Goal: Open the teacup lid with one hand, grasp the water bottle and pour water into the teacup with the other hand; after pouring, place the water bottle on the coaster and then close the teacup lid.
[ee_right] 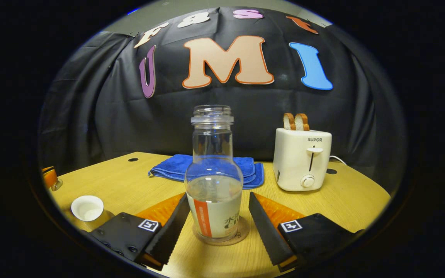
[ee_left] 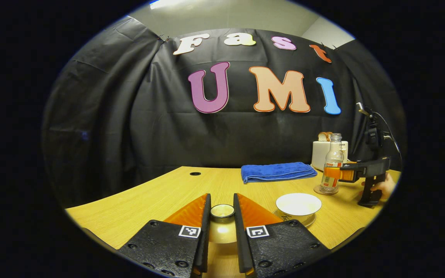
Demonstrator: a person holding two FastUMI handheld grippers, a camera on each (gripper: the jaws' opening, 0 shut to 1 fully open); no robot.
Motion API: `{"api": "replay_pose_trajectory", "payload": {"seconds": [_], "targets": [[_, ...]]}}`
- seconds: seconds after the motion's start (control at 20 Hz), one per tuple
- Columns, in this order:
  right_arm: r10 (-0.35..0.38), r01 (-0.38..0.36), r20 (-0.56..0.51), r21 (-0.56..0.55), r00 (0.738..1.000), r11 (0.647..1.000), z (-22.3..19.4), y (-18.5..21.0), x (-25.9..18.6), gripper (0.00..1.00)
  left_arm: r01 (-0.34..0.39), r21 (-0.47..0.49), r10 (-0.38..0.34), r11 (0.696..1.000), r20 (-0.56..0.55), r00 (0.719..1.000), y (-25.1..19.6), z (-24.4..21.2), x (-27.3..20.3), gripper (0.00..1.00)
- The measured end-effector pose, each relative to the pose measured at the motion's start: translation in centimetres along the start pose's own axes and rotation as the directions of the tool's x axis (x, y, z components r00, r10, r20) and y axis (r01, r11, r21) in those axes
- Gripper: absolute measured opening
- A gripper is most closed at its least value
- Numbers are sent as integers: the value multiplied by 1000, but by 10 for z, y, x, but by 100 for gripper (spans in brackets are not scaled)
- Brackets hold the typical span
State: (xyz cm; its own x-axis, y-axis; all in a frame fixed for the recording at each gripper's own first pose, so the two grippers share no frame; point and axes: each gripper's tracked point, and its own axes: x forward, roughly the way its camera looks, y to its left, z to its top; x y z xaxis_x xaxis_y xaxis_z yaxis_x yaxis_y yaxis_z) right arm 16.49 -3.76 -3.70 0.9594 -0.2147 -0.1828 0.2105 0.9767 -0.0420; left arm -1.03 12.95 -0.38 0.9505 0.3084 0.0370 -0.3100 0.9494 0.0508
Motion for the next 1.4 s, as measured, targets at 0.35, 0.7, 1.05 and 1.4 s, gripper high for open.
{"api": "replay_pose_trajectory", "payload": {"seconds": [0.35, 0.7, 1.05, 1.4], "targets": [[-11, 10, 90, 9, 996, 1000, 10, -6, -36, 97, 27, -1, -27, 1000, -1, 1000, -12, -1, 4, 28], [-17, 15, 166, 14, 986, 1000, 18, -11, -73, 98, 107, -2, -107, 994, -2, 994, -48, -1, 17, 31], [12, -14, 166, 10, 986, 1000, 13, -12, -110, 100, 235, -3, -235, 972, -1, 972, -95, -2, 29, 29], [8, -10, 166, 10, 986, 1000, 11, -21, -132, 98, 353, -2, -353, 936, -2, 936, -130, -2, 33, 29]]}}
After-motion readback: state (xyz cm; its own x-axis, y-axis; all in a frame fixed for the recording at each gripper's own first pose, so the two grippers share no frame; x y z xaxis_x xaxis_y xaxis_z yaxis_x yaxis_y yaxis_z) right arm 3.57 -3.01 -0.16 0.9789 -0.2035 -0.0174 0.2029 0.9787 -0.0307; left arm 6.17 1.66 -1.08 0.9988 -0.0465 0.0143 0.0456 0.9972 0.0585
